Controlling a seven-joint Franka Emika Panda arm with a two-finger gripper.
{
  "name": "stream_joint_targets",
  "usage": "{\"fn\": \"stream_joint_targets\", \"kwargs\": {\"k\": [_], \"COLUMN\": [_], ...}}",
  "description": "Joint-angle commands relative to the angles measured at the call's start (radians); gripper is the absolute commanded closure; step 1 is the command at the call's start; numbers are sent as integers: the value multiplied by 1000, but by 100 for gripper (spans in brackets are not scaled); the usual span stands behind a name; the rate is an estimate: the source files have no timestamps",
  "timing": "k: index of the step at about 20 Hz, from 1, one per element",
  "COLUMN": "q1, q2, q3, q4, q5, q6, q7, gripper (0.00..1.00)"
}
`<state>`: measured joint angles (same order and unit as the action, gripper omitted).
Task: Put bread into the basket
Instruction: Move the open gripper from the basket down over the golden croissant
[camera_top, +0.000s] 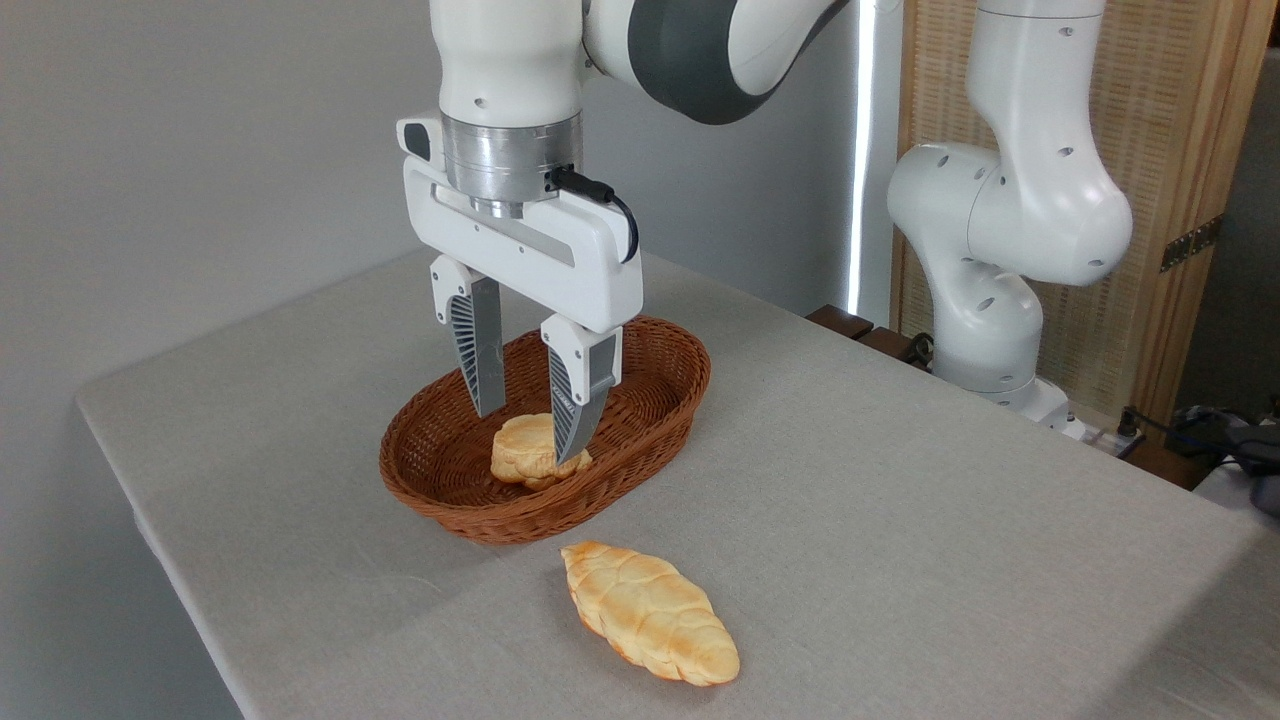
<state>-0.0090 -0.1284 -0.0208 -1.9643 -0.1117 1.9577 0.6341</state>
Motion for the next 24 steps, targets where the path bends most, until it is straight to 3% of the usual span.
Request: {"fn": "stream_joint_targets", "kwargs": {"k": [1,6,8,16,18,22,24], "q1": [12,10,9,7,7,1,-2], "q2": [-8,-7,-3,1,9,23,23], "q3": [78,94,94,96,94,90,85], "q4": [-4,-4,-5,-51,-58,-70,-105], "q5": [76,76,78,79,110,156,159], "q6": [-19,-20,-20,-25,-17,20,65], "q7": [291,294,346,1000,1126,1326,1337], "gripper": [0,0,0,0,0,0,0]}}
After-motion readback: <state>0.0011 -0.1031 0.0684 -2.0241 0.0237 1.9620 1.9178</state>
